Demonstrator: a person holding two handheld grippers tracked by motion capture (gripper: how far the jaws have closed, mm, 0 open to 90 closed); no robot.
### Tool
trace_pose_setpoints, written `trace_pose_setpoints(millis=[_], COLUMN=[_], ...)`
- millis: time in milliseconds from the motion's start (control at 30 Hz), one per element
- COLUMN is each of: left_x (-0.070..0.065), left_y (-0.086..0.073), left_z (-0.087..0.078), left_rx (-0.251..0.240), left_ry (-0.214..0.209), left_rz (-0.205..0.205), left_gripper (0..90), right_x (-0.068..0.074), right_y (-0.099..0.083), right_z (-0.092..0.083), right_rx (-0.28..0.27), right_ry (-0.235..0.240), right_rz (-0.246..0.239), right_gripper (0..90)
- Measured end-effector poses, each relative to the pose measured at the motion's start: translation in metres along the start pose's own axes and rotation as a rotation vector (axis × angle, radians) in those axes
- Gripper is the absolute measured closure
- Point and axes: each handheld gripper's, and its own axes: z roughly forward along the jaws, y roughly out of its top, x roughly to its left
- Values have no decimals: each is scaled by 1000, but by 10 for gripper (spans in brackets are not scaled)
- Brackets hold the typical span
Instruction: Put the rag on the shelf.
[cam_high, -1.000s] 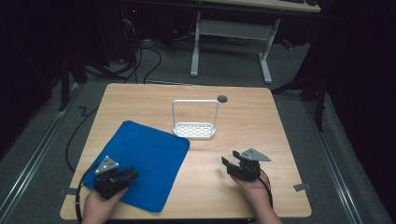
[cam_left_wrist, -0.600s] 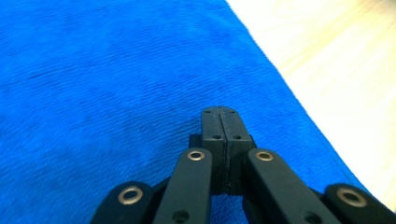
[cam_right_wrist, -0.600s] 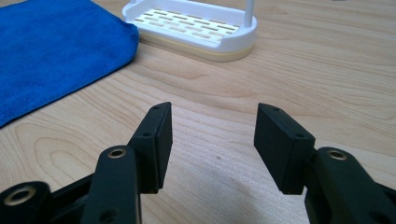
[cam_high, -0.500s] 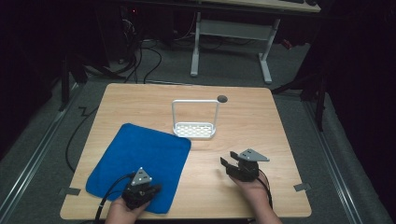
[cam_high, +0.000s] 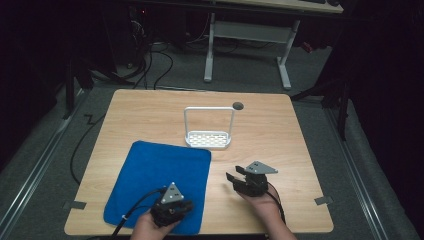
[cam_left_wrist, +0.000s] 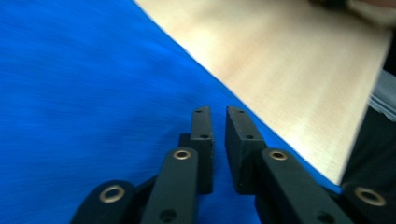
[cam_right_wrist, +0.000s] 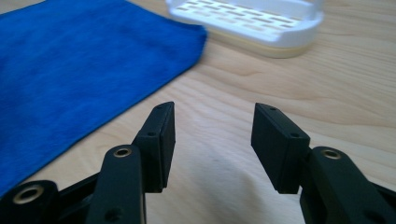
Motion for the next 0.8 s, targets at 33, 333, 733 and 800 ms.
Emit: trace_pose_setpoints(millis=[33,333,733,800], left_x=[8,100,116,116], left_y=[0,-38,-59,-60], left_z=[-9,-86,-86,-86], left_rx=[-19,12,70,59], left_ry=[29,405,389,387], left_rz=[-7,-114,-189,-195], left_gripper=[795,851,869,869], right_x=[4,58,83,83], right_y=[1,11,15,16], right_z=[1,20,47,48], right_rx=[4,28,159,158], right_ry=[15,163,205,206], right_rz=[-6,-126,-247,-250], right_gripper=[505,820,900,900])
